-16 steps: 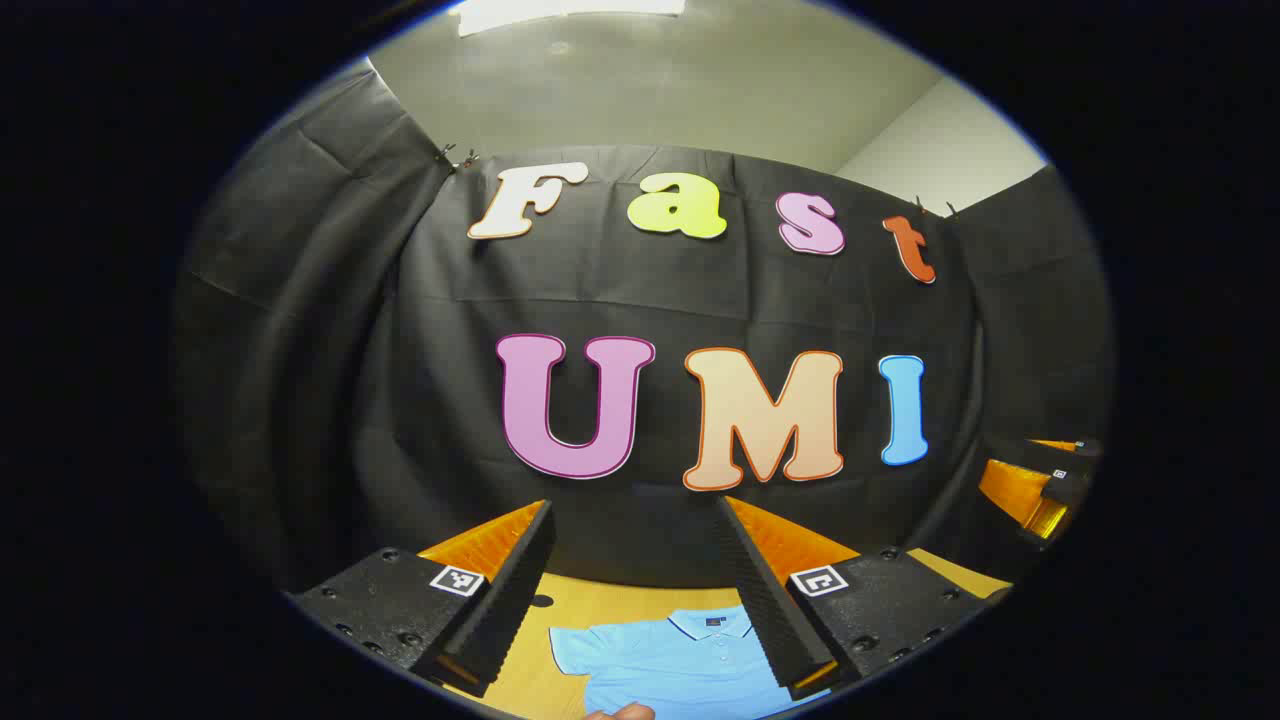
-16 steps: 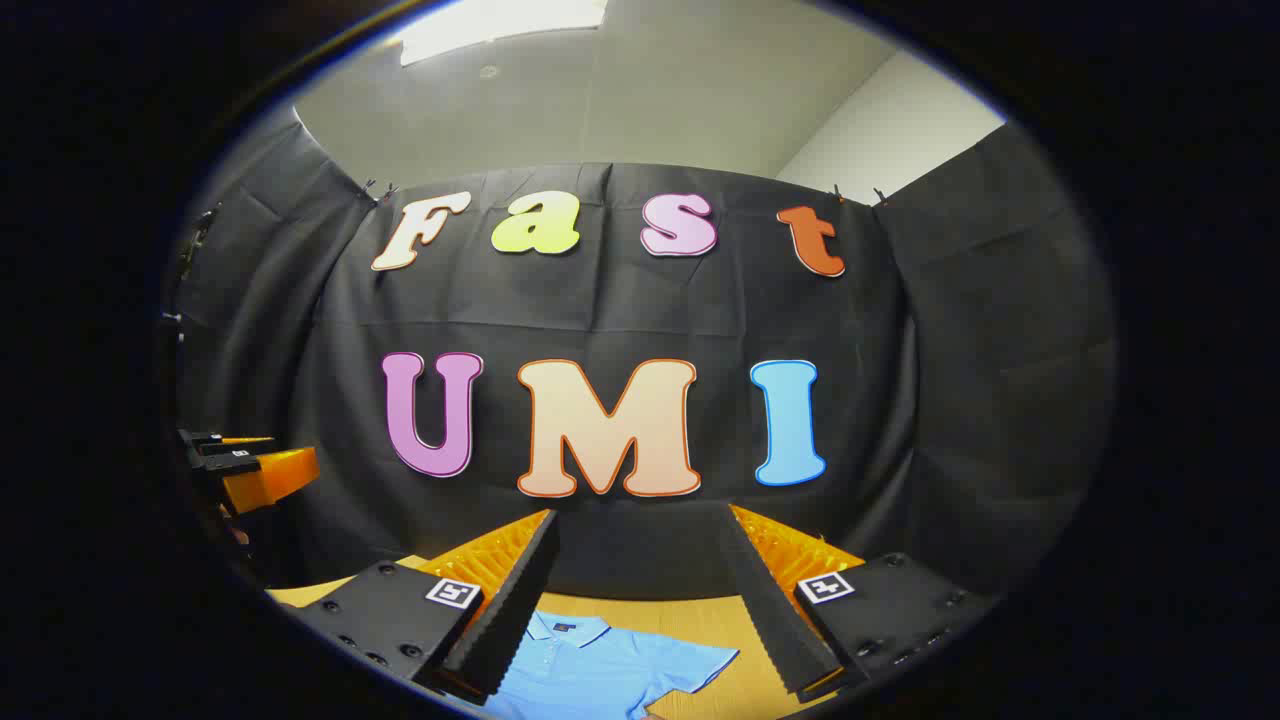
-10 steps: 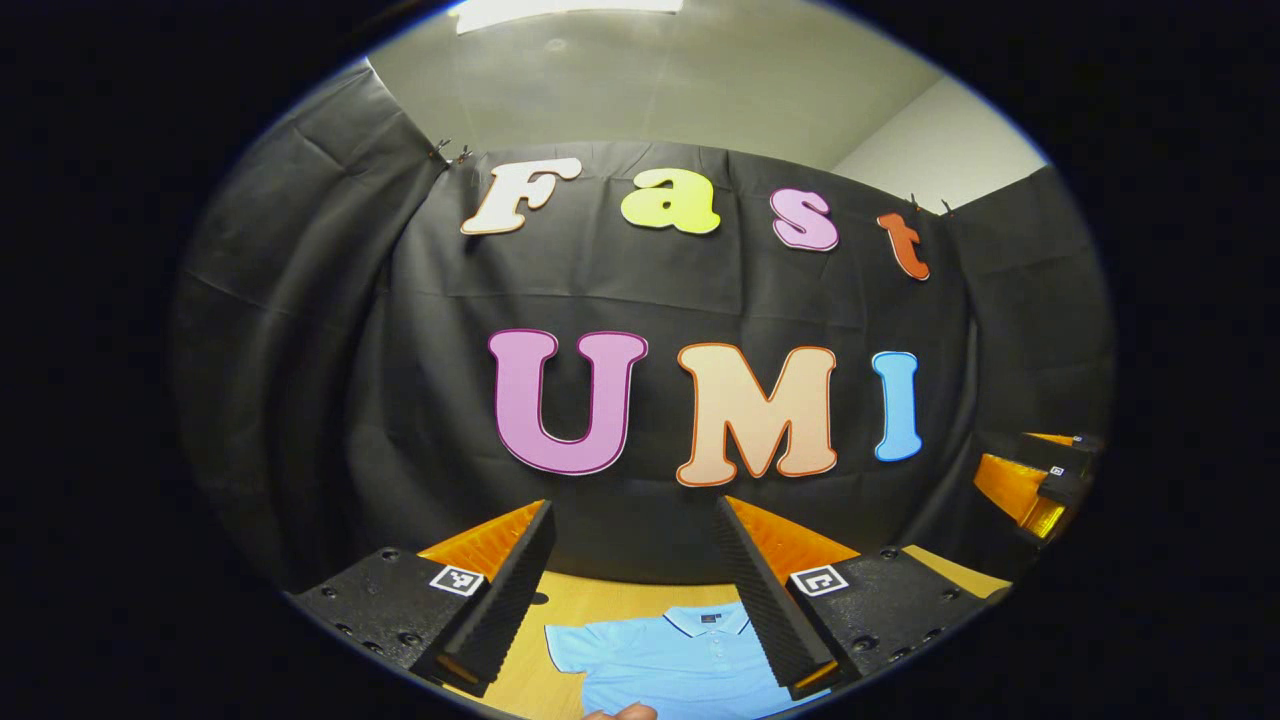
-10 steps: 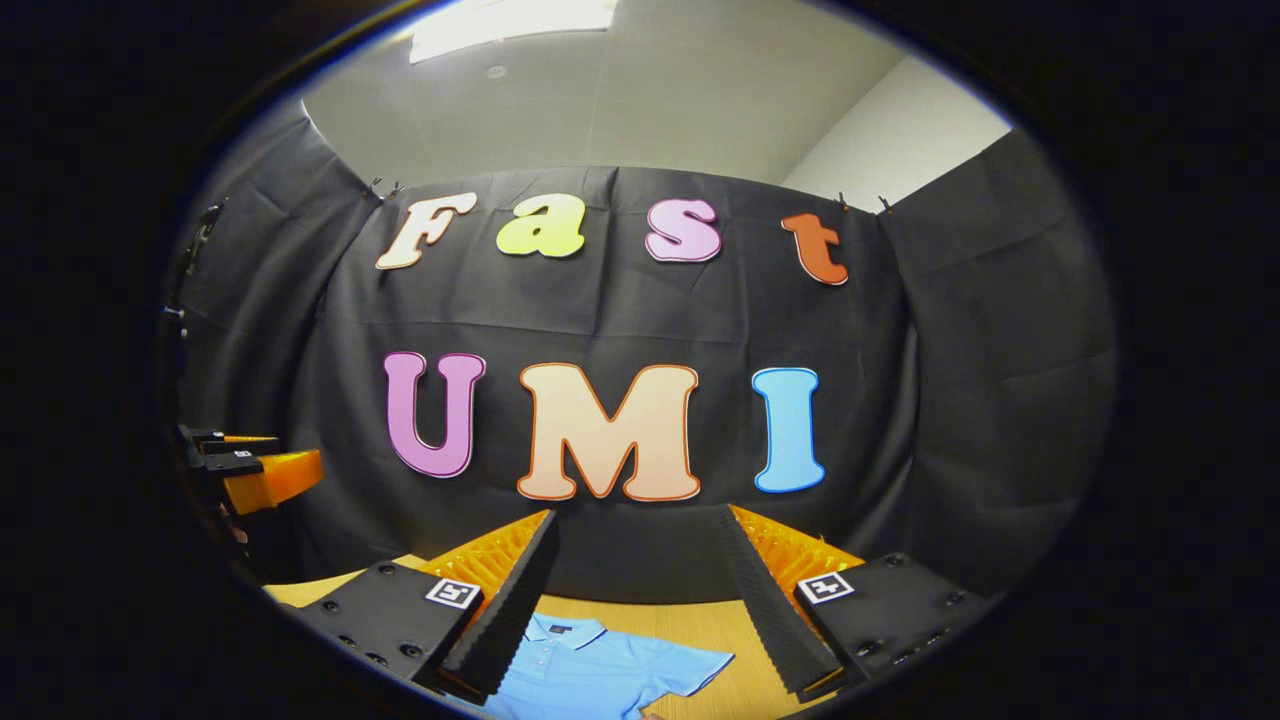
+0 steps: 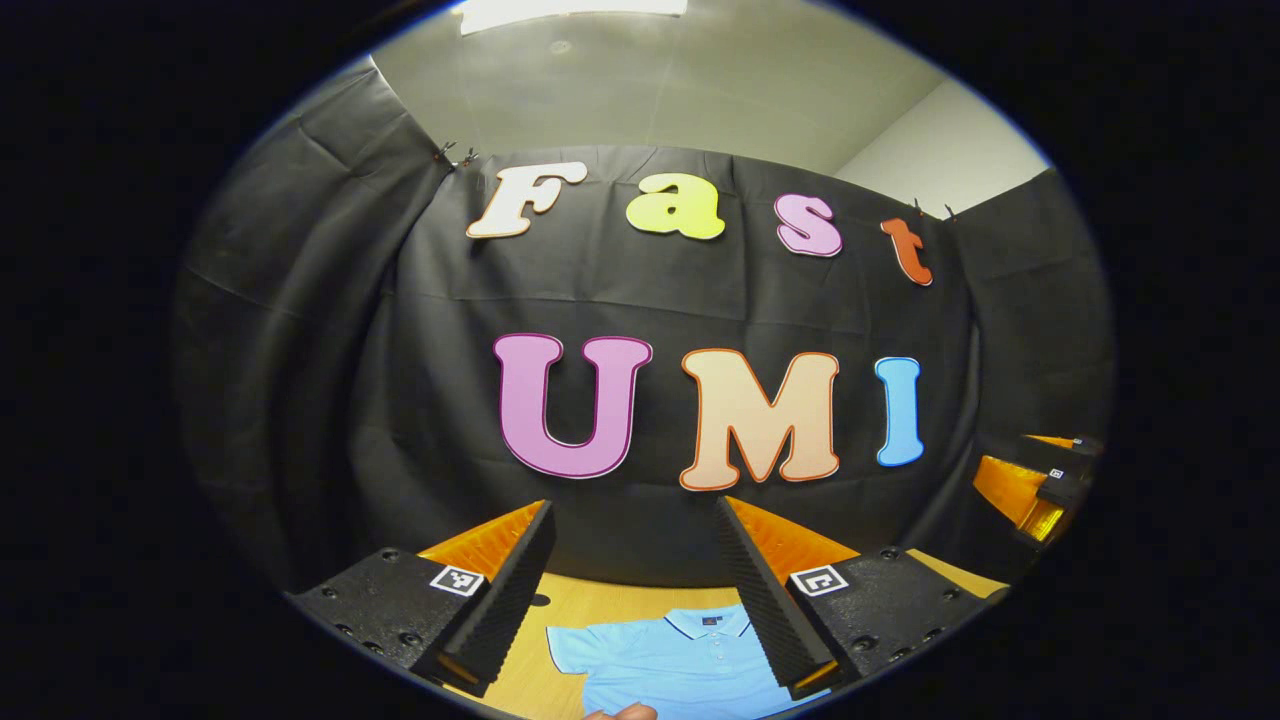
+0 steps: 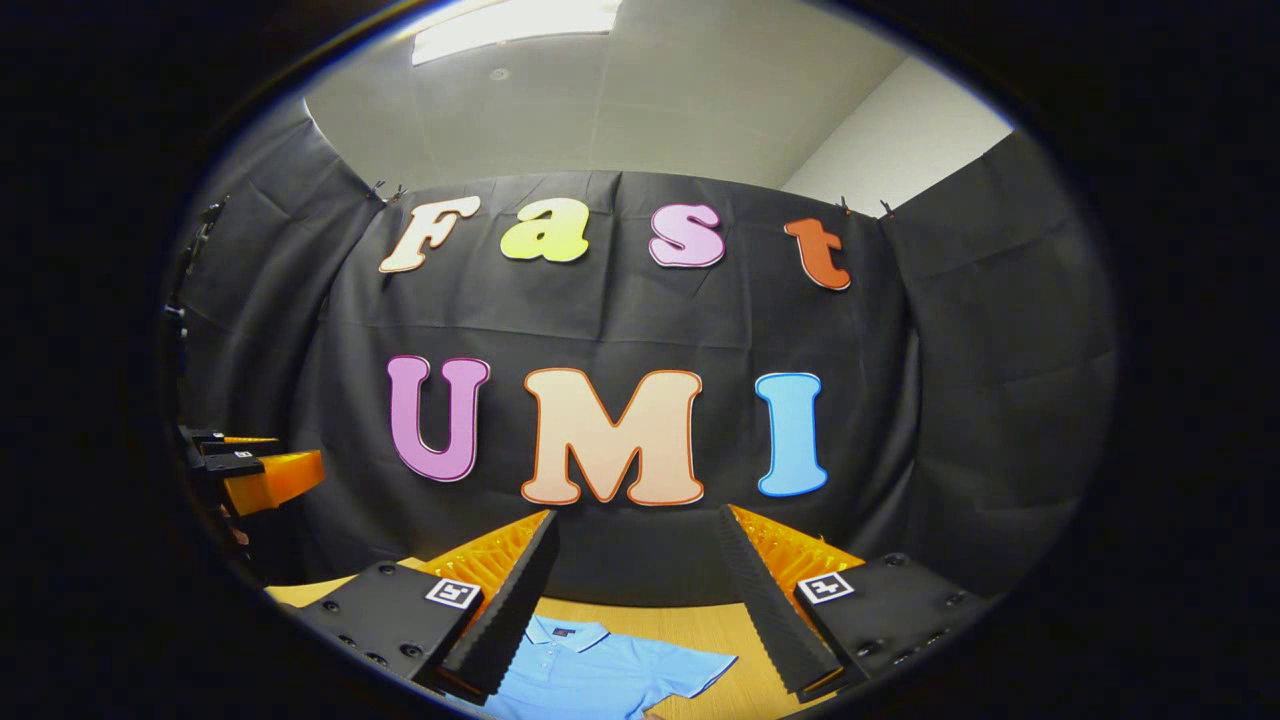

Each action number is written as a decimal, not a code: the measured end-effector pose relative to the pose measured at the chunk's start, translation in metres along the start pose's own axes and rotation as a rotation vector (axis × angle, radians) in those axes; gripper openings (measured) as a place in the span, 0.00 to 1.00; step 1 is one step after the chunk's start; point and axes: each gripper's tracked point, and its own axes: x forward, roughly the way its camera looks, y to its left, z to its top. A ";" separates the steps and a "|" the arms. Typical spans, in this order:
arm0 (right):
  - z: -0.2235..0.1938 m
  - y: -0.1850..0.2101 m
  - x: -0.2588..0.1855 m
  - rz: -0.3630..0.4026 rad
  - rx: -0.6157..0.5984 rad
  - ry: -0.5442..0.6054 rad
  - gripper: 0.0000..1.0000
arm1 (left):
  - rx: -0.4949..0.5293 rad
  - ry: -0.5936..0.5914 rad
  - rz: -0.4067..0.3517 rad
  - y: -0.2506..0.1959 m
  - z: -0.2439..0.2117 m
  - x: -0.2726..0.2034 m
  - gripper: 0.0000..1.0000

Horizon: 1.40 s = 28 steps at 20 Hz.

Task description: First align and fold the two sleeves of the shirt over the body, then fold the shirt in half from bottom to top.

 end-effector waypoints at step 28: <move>-0.195 -0.088 0.076 0.082 -0.093 0.323 0.99 | 0.061 0.044 0.144 -0.021 -0.020 -0.006 0.94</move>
